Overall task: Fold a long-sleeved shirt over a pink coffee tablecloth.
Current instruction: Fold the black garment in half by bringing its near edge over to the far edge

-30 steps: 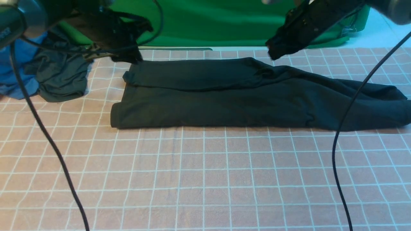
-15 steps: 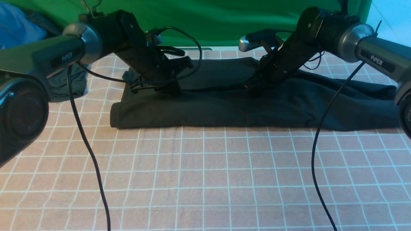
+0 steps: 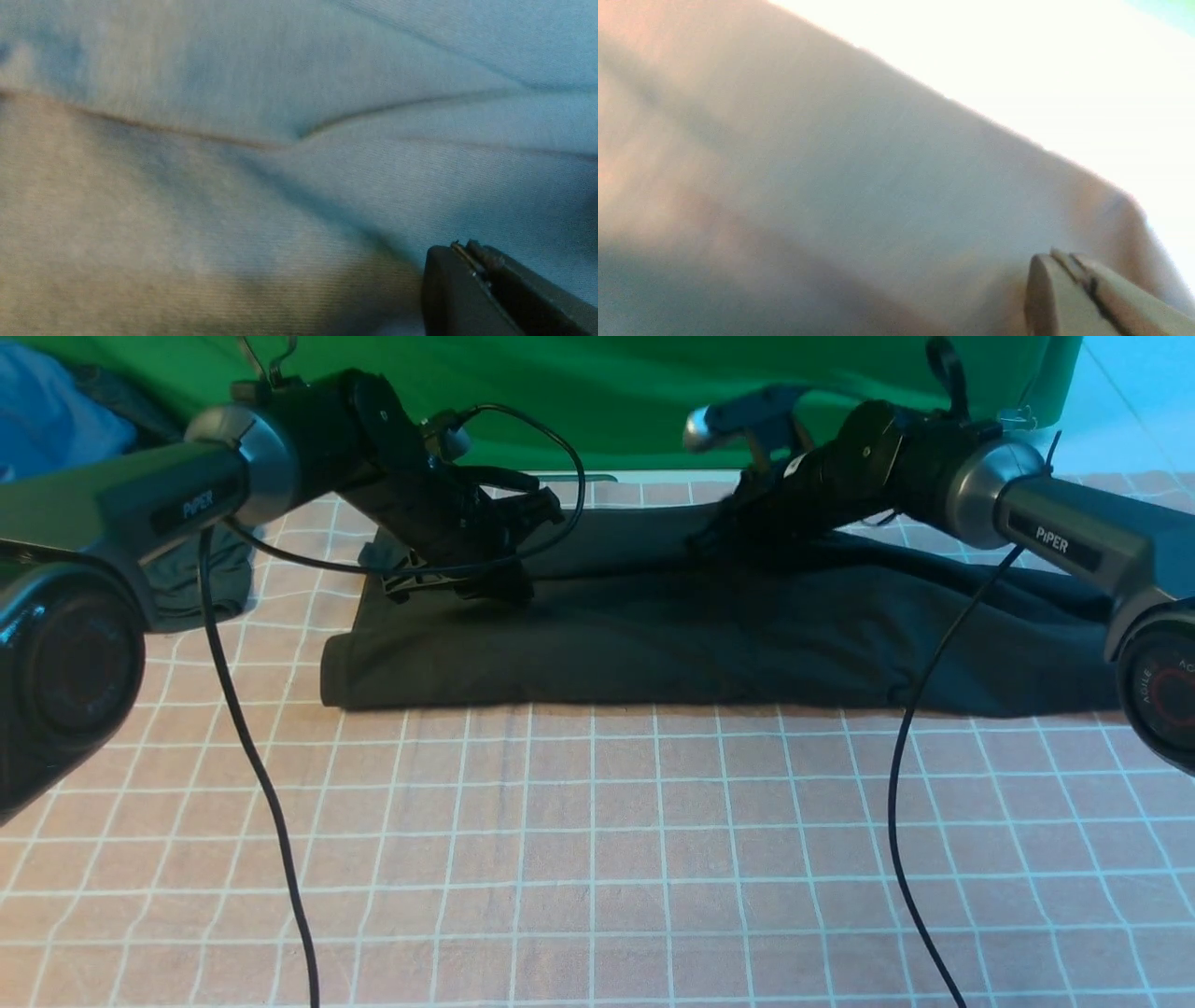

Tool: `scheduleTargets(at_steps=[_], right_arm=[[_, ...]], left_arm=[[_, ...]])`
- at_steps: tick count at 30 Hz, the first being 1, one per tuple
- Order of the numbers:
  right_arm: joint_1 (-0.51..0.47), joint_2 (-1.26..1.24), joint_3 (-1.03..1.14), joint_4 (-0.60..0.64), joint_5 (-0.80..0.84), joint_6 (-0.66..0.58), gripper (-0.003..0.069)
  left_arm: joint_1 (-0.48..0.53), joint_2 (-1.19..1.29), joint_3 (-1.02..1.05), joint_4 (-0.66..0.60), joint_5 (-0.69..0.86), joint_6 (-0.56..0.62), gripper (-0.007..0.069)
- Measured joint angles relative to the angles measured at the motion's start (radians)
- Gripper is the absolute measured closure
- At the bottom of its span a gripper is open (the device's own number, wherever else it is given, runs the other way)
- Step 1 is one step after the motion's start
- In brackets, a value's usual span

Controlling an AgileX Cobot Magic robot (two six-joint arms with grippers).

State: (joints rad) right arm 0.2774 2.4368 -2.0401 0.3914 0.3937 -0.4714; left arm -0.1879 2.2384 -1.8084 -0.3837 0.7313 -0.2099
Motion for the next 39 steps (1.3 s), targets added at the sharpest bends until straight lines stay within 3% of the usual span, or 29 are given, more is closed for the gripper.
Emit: scheduleTargets(at_steps=[3, 12, 22, 36, 39], right_arm=[[-0.013, -0.005, 0.0, 0.0, -0.018, 0.024, 0.062], [-0.032, -0.103, 0.0, 0.0, 0.331, 0.027, 0.062], [-0.032, -0.102, 0.0, -0.001, 0.394, 0.027, 0.062], [0.0, -0.102, 0.0, 0.003, 0.597, 0.021, 0.062], [0.005, -0.102, 0.0, -0.001, 0.589, 0.003, 0.062]], left_arm=[[0.0, 0.0, 0.0, -0.01, 0.001, 0.0, 0.0611], [0.0, 0.004, 0.0, -0.006, -0.056, 0.011, 0.0611], [0.0, 0.061, 0.0, -0.018, -0.126, 0.026, 0.0611], [0.009, 0.123, 0.0, -0.003, -0.573, 0.026, 0.0611], [0.022, 0.105, 0.0, -0.009, -0.593, 0.021, 0.0611]])
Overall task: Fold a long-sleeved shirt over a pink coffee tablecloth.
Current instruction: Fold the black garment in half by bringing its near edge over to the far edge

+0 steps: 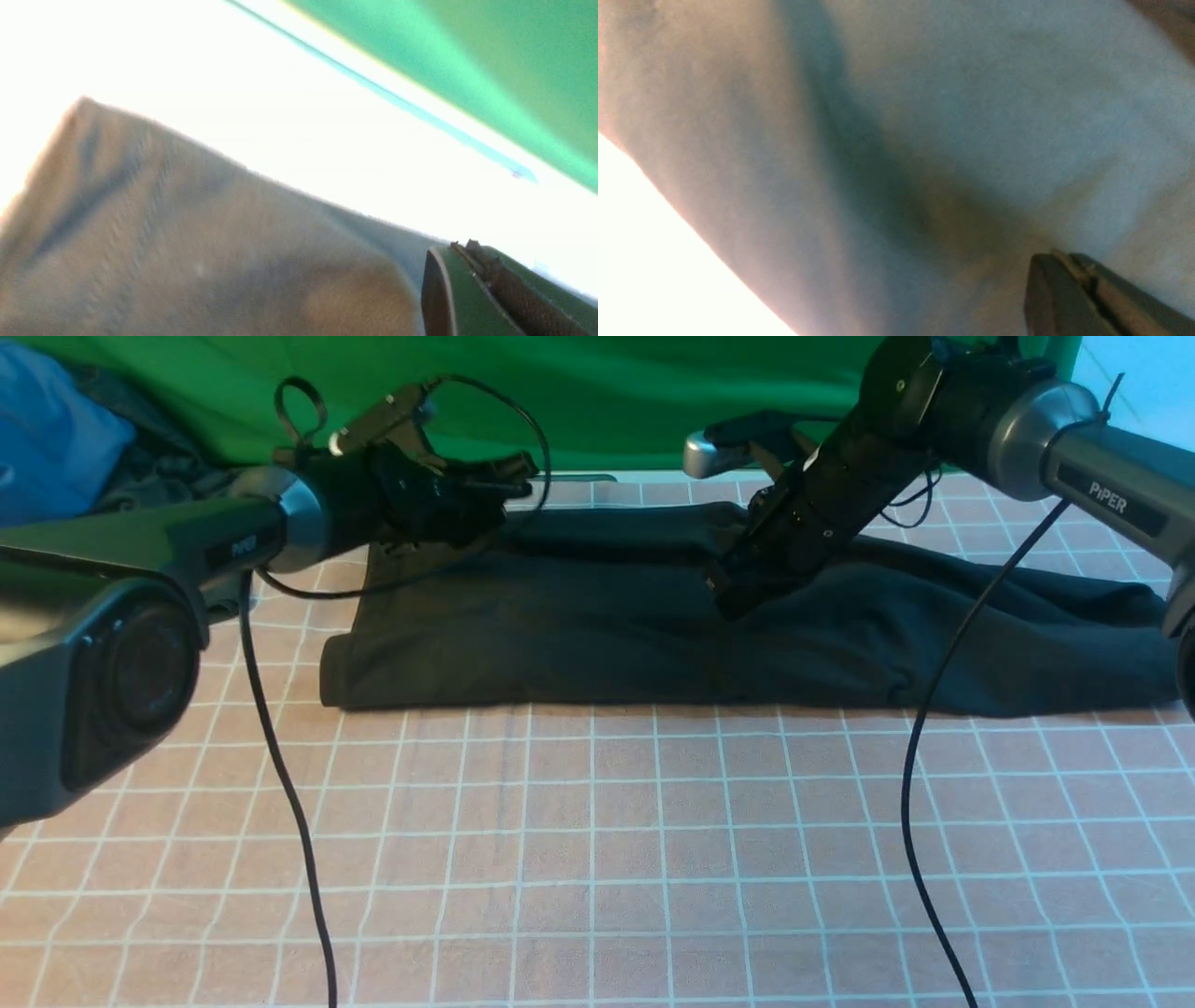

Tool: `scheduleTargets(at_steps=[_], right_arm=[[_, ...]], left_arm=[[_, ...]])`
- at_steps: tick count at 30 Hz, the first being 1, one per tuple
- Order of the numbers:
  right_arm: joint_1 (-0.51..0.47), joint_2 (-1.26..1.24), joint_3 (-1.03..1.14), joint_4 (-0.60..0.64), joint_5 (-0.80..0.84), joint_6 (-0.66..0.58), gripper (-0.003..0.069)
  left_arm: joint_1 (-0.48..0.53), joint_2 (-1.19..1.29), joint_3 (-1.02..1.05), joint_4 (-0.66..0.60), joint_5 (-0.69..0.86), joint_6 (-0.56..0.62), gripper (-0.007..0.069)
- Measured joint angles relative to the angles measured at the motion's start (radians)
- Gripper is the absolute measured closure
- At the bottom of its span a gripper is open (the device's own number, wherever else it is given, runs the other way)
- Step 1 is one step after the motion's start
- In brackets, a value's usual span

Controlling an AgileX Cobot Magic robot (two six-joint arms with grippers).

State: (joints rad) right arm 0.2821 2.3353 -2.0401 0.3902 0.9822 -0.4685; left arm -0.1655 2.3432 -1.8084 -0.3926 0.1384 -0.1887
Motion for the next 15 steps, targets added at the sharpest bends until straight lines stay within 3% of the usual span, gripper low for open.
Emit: scheduleTargets(at_steps=[10, 15], right_arm=[[-0.031, 0.0, 0.0, -0.055, -0.288, 0.001, 0.062], [-0.034, 0.0, 0.0, -0.053, -0.313, 0.036, 0.062]], left_arm=[[0.09, -0.149, -0.001, 0.04, 0.387, 0.016, 0.0611], [0.106, -0.166, -0.001, 0.048, 0.526, 0.071, 0.0611]])
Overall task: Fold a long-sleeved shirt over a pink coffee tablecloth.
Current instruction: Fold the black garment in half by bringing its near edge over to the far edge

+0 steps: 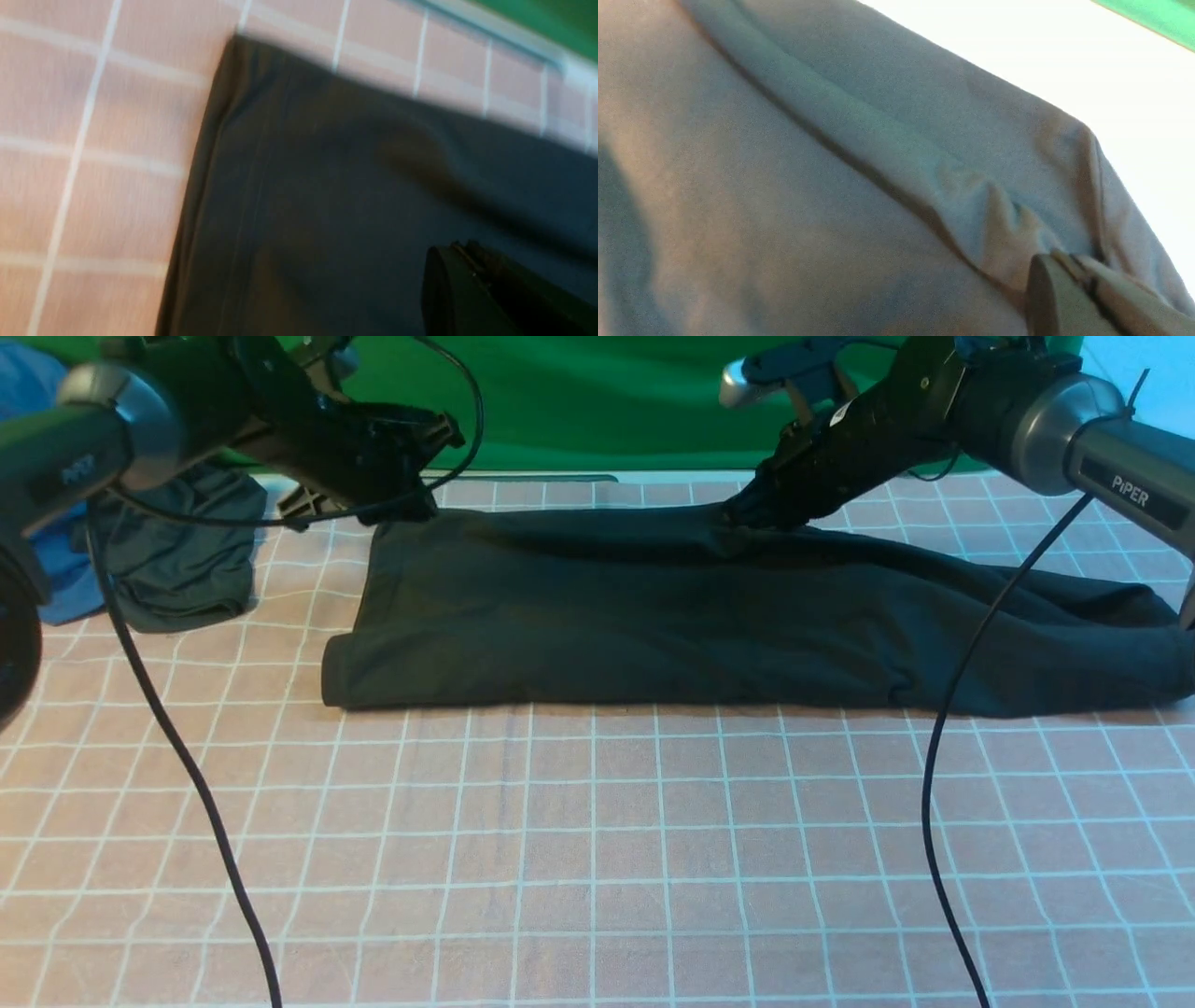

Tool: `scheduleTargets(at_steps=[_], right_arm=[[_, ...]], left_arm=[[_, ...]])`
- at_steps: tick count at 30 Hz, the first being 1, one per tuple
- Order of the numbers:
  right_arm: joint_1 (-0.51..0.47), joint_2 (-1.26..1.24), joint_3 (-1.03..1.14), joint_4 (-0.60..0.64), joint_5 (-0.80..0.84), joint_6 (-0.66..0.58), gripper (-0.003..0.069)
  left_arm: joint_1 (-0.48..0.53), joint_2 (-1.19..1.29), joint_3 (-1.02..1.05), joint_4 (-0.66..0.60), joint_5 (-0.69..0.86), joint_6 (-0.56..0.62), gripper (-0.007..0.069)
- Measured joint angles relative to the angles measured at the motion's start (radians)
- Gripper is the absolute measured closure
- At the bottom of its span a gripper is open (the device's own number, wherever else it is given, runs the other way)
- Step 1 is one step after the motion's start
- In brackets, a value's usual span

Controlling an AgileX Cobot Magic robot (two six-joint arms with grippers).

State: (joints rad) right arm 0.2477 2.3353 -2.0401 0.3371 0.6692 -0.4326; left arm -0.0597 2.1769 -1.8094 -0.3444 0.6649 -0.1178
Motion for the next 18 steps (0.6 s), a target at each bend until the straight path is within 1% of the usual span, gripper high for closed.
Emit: scheduleTargets(at_steps=[4, 7, 14, 18], right_arm=[[0.011, 0.001, 0.0, 0.004, 0.042, 0.0, 0.062], [0.022, 0.017, 0.0, 0.008, 0.043, -0.01, 0.062], [0.018, 0.086, 0.0, 0.006, 0.034, -0.012, 0.062], [0.018, 0.093, 0.0, 0.006, -0.028, -0.012, 0.062]], left_arm=[[-0.002, 0.0, 0.0, 0.0, 0.123, 0.047, 0.0611], [-0.01, 0.001, 0.0, 0.0, 0.167, 0.059, 0.0611], [-0.015, 0.036, 0.0, -0.029, 0.214, 0.074, 0.0611], [-0.017, 0.072, 0.0, -0.03, 0.221, 0.076, 0.0611]])
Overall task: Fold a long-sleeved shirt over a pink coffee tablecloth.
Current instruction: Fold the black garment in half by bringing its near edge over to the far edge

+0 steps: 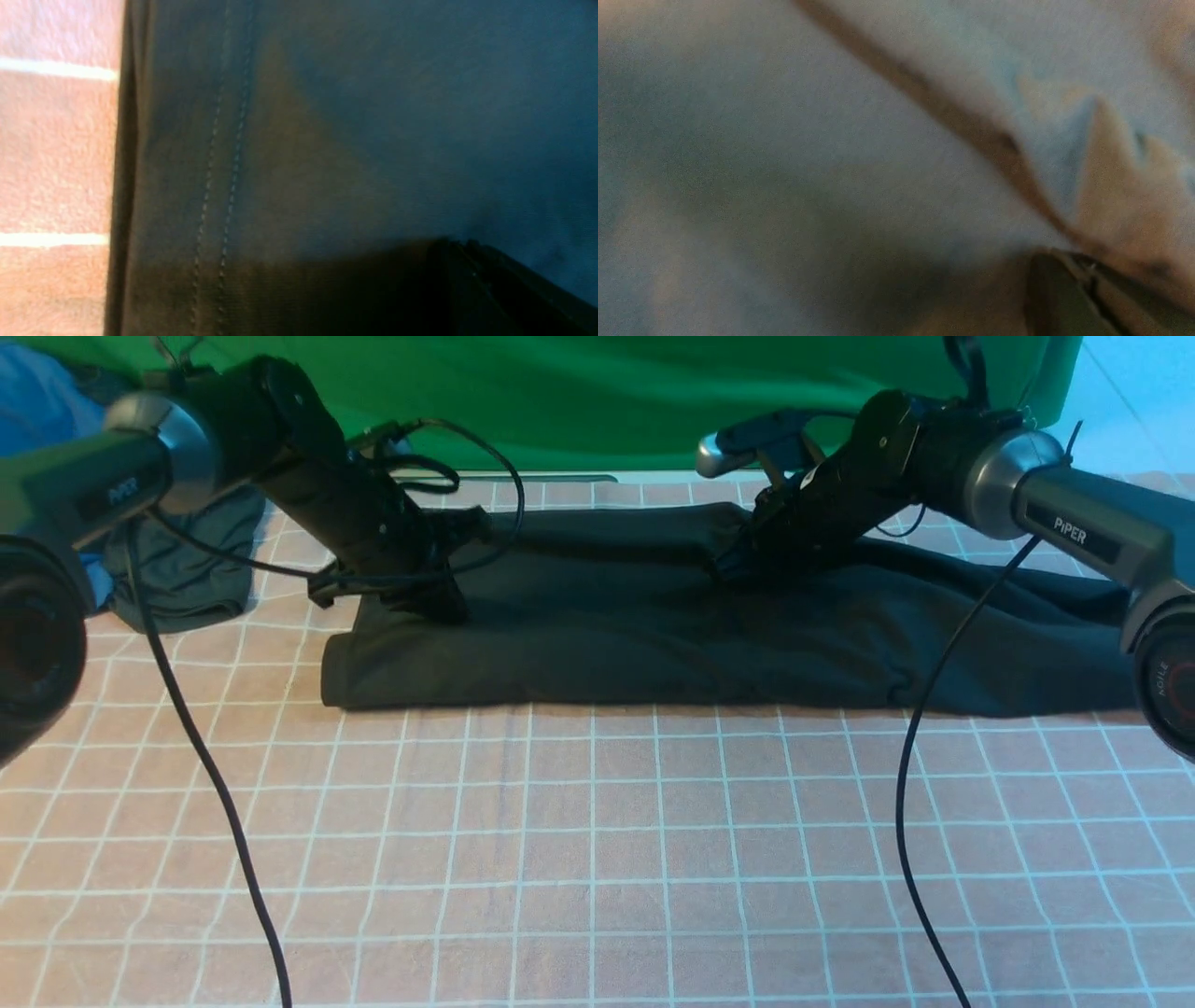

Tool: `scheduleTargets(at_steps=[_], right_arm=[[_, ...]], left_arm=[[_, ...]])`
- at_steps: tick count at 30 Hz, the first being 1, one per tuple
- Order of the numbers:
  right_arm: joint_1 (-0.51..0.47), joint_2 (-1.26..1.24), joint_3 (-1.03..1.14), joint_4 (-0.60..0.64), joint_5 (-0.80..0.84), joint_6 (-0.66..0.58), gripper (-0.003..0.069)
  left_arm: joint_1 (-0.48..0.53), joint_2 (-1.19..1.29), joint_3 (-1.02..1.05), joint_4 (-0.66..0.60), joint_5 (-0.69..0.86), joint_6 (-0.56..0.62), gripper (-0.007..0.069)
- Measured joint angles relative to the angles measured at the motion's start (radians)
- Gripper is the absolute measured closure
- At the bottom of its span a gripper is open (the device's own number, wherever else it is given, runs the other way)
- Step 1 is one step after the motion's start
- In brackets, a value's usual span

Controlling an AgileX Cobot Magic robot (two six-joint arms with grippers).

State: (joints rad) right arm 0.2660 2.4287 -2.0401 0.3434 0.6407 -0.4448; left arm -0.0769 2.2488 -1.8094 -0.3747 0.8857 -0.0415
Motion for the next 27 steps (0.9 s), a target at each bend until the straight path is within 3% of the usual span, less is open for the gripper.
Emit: scheduleTargets(at_steps=[10, 13, 20, 21, 27], right_arm=[[-0.006, 0.031, 0.0, -0.018, -0.432, 0.025, 0.062], [-0.022, 0.03, -0.014, -0.019, -0.422, 0.046, 0.062], [-0.057, -0.064, -0.064, -0.024, 0.024, 0.048, 0.062], [-0.063, -0.107, -0.069, -0.031, 0.151, 0.048, 0.062], [-0.109, -0.254, -0.077, -0.065, 0.477, 0.05, 0.062]], left_arm=[[0.0, 0.015, -0.001, -0.013, -0.001, 0.002, 0.0611], [0.0, 0.015, -0.001, -0.016, -0.001, 0.003, 0.0611], [0.0, -0.005, -0.001, -0.002, 0.014, -0.001, 0.0611], [0.0, -0.032, -0.001, 0.016, 0.034, -0.006, 0.0611], [0.0, -0.15, -0.001, 0.24, 0.174, -0.142, 0.0611]])
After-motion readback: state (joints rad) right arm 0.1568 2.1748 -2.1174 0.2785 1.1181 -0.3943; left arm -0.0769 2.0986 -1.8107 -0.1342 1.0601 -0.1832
